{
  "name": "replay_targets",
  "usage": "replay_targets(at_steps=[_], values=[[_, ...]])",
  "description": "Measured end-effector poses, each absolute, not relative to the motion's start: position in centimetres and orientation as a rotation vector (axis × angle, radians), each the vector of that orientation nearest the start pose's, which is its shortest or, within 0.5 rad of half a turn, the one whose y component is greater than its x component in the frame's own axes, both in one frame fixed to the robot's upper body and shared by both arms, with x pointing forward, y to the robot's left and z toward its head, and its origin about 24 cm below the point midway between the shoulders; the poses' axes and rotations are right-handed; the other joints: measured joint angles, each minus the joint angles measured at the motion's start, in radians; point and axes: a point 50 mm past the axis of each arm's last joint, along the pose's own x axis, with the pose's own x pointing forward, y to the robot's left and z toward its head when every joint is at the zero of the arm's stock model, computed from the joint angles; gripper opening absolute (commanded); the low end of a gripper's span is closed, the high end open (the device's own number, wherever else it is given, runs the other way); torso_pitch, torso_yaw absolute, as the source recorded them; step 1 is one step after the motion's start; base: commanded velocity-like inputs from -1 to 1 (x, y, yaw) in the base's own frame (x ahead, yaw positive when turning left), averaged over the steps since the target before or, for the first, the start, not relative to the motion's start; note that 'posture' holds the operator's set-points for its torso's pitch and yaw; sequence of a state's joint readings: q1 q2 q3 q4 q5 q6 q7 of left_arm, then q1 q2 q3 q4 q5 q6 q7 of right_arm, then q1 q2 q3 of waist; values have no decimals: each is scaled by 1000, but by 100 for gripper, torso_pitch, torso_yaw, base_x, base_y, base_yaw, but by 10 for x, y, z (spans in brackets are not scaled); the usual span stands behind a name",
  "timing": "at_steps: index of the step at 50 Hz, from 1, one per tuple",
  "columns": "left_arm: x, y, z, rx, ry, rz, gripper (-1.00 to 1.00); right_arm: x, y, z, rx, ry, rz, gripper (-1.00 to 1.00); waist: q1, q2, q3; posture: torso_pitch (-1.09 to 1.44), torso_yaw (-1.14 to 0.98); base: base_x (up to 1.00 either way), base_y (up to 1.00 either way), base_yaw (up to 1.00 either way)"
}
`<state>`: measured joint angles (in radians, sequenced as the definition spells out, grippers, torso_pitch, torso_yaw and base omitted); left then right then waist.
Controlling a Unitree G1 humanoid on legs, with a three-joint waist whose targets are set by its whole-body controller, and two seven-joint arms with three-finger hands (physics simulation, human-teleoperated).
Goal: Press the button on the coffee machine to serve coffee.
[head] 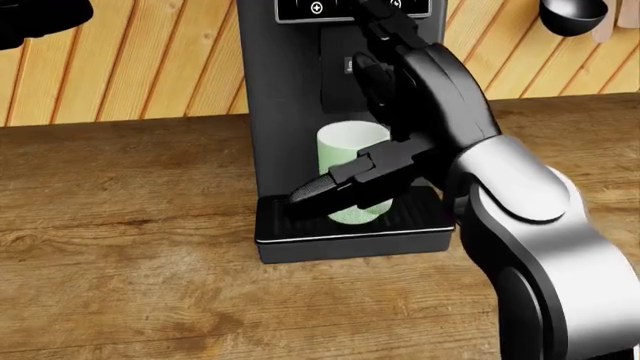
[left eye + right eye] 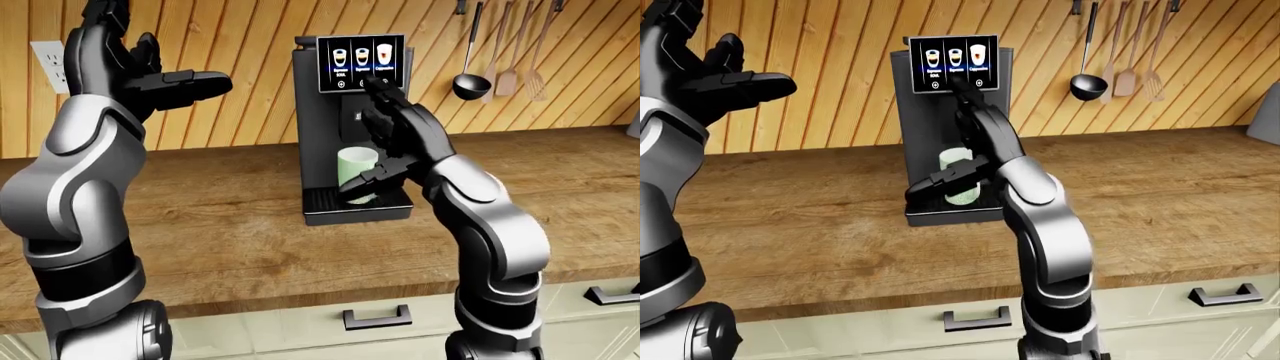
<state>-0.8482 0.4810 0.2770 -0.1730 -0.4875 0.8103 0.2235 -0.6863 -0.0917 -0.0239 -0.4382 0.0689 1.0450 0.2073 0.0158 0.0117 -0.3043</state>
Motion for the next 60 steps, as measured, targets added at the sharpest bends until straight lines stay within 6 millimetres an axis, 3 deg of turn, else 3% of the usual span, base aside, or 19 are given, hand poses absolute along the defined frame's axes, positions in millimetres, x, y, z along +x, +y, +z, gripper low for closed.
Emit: replay_targets(at_steps=[60], values=[[320, 218, 296, -80, -283, 126, 100, 339, -101, 207, -52, -4, 334, 100, 0, 2, 1, -47, 0, 0, 0, 0]])
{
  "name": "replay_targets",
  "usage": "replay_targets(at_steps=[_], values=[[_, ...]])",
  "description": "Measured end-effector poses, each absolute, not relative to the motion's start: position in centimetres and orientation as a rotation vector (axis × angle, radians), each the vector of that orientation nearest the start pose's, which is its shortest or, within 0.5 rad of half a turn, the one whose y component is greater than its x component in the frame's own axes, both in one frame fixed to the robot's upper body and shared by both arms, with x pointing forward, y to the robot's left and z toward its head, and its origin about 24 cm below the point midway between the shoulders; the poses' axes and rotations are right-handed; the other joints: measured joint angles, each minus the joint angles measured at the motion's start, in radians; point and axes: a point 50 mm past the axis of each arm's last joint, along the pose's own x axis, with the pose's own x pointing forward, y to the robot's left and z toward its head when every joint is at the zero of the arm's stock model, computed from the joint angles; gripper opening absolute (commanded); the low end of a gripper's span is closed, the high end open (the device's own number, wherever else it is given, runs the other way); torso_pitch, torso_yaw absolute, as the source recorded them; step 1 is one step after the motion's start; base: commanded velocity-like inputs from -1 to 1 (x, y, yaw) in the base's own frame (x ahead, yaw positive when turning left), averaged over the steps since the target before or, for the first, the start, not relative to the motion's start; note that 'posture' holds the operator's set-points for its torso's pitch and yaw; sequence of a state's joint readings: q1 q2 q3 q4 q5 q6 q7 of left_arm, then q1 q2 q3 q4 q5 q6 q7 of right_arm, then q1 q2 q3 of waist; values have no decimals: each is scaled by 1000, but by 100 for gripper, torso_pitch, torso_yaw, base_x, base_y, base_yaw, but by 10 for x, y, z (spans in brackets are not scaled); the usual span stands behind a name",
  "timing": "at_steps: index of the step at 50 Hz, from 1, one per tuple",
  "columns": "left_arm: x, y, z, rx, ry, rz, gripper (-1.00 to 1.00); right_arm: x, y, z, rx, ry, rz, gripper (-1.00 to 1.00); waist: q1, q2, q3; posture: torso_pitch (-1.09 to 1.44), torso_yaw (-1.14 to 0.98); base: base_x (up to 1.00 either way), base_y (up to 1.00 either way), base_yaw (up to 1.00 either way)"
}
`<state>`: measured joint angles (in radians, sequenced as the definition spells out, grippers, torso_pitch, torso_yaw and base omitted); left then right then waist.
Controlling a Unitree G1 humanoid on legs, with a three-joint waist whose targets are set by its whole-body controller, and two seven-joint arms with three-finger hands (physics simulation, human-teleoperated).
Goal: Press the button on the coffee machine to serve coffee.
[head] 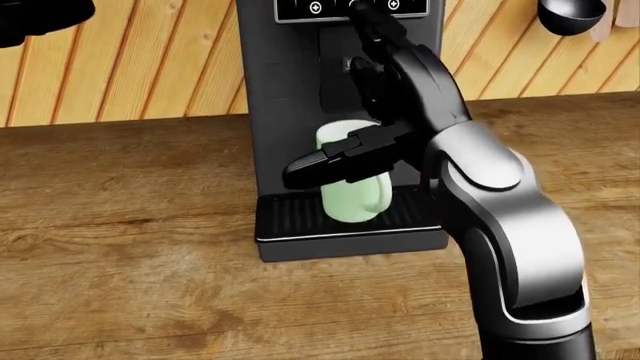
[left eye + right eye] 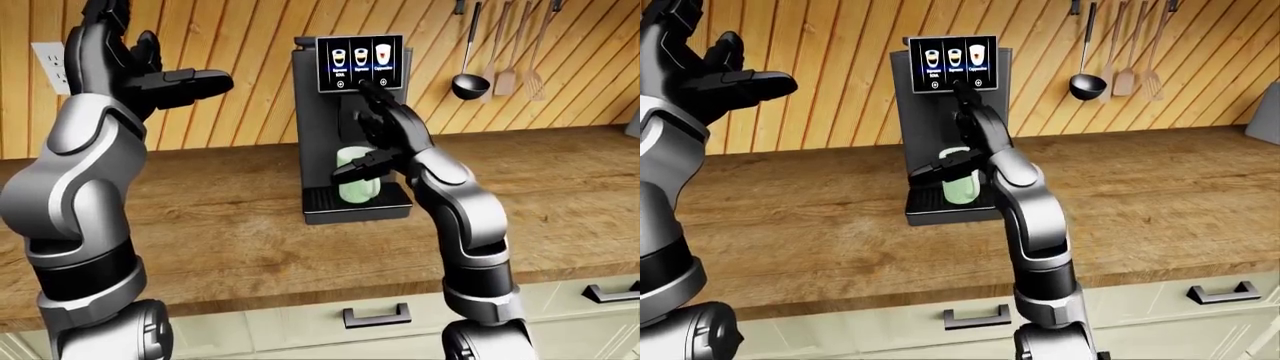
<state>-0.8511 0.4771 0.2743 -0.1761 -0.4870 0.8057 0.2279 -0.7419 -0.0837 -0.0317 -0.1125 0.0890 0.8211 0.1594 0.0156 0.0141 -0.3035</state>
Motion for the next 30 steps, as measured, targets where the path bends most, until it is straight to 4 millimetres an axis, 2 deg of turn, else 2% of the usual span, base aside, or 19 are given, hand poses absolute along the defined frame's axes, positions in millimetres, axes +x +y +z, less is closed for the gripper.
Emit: replay_targets(at_steps=[30], values=[[319, 218, 298, -80, -291, 124, 100, 349, -94, 202, -43, -7, 333, 100, -2, 3, 1, -47, 0, 0, 0, 0]])
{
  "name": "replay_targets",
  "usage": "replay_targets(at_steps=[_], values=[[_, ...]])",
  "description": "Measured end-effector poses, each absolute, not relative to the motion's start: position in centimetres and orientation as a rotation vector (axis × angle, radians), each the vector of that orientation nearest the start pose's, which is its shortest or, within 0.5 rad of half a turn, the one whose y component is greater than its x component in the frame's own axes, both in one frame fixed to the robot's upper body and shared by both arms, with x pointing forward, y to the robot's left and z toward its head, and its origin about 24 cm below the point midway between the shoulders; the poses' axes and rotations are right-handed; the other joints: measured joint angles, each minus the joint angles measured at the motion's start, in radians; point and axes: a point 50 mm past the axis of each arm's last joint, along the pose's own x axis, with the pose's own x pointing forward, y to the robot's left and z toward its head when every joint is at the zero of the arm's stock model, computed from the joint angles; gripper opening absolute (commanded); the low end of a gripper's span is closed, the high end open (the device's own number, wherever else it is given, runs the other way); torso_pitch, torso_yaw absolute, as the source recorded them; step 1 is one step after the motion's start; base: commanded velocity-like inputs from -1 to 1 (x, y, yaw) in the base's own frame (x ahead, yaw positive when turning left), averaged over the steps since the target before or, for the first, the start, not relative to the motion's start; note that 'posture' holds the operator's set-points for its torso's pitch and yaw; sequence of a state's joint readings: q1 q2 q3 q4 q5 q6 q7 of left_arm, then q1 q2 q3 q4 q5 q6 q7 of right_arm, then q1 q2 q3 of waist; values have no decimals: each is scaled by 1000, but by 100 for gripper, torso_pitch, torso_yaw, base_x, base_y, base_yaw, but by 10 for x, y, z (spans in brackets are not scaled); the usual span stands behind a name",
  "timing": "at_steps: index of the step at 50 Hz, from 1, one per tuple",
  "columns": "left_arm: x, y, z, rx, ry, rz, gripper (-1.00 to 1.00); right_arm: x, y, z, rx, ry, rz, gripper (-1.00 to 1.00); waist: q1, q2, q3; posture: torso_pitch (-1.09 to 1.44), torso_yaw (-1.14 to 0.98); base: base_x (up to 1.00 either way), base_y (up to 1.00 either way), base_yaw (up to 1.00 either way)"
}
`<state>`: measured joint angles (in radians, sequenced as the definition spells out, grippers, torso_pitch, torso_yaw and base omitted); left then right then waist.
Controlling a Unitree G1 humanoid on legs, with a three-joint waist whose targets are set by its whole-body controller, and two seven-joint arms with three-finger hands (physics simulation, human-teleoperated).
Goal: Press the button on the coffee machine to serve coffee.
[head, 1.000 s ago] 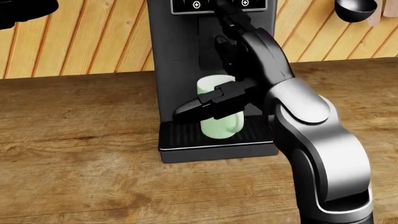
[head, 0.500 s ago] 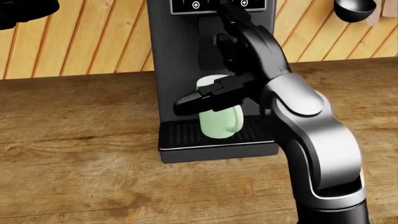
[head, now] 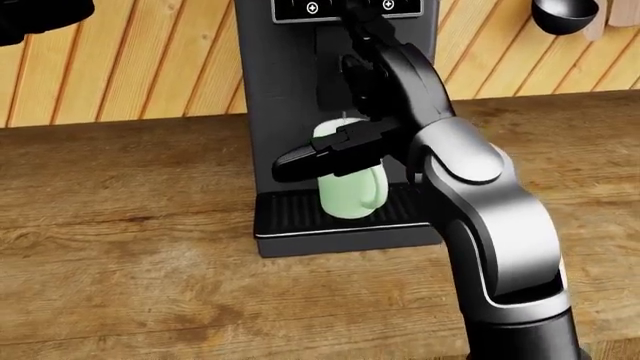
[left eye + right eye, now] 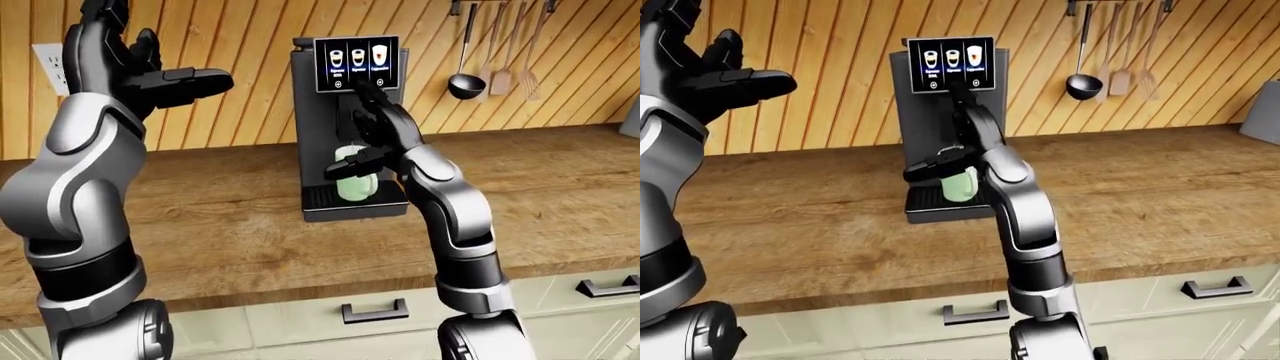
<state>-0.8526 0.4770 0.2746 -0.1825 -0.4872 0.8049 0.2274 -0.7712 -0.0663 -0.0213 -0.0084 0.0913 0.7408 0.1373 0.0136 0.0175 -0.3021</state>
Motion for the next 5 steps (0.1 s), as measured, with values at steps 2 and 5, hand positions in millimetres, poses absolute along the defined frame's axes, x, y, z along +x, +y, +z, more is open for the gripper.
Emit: replay_targets(at_steps=[2, 5], values=[[319, 217, 298, -79, -291, 124, 100, 349, -94, 203, -42, -9, 333, 100, 0, 0, 1, -47, 0, 0, 0, 0], [320, 218, 298, -80, -289, 124, 100, 349, -94, 203, -42, -9, 333, 100, 0, 0, 1, -47, 0, 0, 0, 0]])
